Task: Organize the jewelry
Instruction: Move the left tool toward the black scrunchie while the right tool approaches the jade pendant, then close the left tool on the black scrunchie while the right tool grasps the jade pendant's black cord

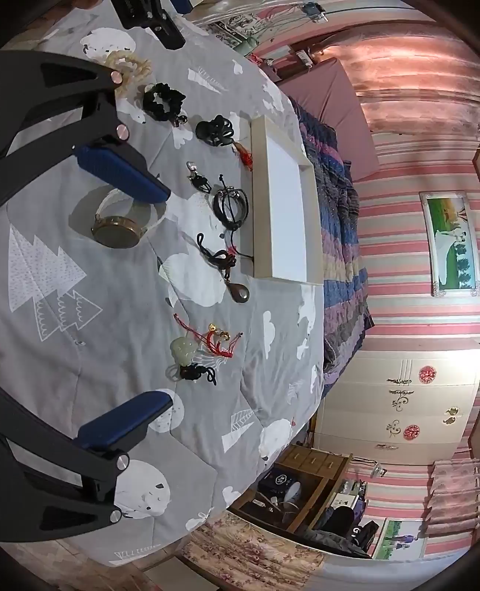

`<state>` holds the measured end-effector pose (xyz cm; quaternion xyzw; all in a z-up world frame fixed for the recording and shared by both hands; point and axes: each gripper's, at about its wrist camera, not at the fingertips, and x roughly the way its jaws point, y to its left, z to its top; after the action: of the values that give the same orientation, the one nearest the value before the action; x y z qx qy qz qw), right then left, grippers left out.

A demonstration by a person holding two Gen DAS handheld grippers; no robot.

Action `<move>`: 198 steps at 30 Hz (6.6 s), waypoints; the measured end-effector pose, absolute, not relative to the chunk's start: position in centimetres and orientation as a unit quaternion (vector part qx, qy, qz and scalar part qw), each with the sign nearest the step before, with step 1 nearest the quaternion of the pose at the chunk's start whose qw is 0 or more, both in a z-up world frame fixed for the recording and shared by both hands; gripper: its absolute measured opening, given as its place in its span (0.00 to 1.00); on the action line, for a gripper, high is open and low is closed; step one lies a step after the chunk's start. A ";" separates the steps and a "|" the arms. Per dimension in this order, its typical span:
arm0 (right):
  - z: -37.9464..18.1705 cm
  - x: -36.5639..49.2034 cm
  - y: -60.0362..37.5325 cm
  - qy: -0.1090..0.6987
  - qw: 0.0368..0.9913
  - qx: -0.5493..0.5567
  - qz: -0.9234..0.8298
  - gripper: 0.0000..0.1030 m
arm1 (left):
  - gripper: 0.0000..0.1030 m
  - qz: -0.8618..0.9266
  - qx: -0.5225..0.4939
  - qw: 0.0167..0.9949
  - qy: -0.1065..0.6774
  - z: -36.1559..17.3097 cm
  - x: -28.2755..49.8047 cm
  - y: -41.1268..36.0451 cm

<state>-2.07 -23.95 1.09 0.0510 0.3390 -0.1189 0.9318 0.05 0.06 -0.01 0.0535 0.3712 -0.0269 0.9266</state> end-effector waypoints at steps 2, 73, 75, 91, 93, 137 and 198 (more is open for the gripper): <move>1.1 -2.0 -23.9 0.338 0.932 0.052 -0.118 0.98 | 0.97 -0.027 0.055 0.927 0.371 0.0 0.1 0.1; 0.2 -2.0 -24.5 0.353 0.928 0.019 -0.119 0.98 | 0.97 -0.026 0.045 0.921 0.385 -1.0 0.7 2.1; 0.1 -1.9 -24.4 0.357 0.927 0.019 -0.115 0.98 | 0.97 -0.026 0.045 0.921 0.386 -1.0 0.7 2.2; 0.5 -1.7 -25.5 0.362 0.923 0.022 -0.128 0.98 | 0.97 -0.026 0.047 0.919 0.390 -0.7 1.2 2.5; 0.7 -1.6 -25.9 0.364 0.922 0.024 -0.130 0.98 | 0.97 -0.028 0.047 0.918 0.392 -0.6 1.4 2.6; -0.6 1.7 -27.7 0.408 0.905 0.051 -0.106 0.98 | 0.97 -0.047 0.043 0.913 0.403 -1.0 5.1 3.1; -1.0 6.1 -28.8 0.458 0.879 0.043 -0.128 0.98 | 0.95 -0.130 0.087 0.862 0.482 -4.8 9.6 1.4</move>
<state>6.05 -28.79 -1.04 0.0429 0.4575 -0.1280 0.8789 9.55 1.40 -4.76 0.0868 0.4817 -0.1303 0.8622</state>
